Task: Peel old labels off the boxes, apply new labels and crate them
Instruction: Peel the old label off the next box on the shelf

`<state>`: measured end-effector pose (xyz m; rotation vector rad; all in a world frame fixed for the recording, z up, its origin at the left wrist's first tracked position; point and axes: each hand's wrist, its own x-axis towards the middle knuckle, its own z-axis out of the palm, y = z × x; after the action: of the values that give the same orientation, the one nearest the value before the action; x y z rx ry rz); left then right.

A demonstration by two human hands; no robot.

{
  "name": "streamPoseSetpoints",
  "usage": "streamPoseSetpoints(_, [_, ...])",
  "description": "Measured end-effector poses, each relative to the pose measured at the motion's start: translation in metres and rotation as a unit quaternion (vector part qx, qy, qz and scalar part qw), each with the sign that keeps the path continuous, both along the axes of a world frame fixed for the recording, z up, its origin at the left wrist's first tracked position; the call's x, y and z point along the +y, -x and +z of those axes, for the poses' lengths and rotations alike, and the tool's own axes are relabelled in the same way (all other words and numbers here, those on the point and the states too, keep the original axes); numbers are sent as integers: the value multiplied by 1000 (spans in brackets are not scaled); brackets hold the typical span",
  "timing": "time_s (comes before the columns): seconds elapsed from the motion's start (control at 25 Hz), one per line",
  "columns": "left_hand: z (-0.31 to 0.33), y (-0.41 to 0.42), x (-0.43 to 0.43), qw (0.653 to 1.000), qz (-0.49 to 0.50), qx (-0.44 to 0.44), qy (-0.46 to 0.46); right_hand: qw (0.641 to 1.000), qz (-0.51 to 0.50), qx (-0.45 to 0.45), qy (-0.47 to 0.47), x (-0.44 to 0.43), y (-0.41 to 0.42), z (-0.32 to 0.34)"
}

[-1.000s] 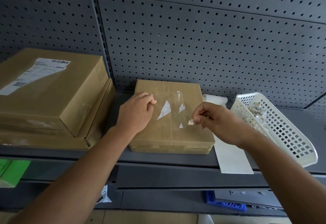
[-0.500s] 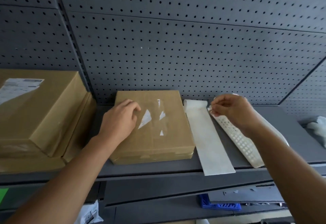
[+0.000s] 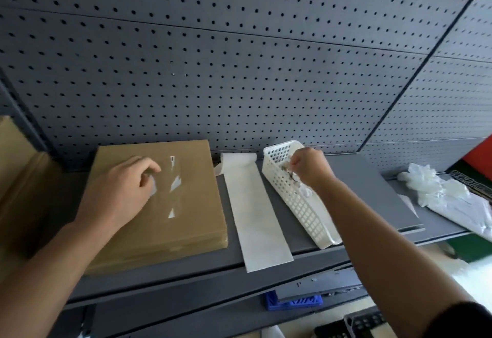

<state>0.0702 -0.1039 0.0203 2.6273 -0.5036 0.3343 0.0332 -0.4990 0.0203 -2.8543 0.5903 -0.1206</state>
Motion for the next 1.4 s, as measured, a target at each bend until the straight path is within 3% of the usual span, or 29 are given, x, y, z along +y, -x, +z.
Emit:
streamPoseSetpoints(0.16, [-5,1,-6,1000,0,6,5,997,17,33,70,-11,-3,-15])
streamPoseSetpoints(0.32, [-4,4,-8,1000,3,12,14,996,21,79,-42,-18,0,-11])
streamPoseSetpoints(0.52, [4,9,-12,999,22,21,36,994,-16,-35,-103,-30,12,-3])
streamPoseSetpoints(0.76, [14,14,-12,998,46,7,42,990,-22,-58,-126,-29,24,-3])
streamPoseSetpoints(0.92, [11,8,-2,997,64,0,43,991,-35,-81,-101,-23,34,-16])
streamPoseSetpoints(1.16, [8,5,8,995,81,-13,50,998,39,-36,-18,-15,41,-31])
streamPoseSetpoints(1.4, [6,8,15,994,87,-12,63,997,19,-65,-45,-13,53,-24])
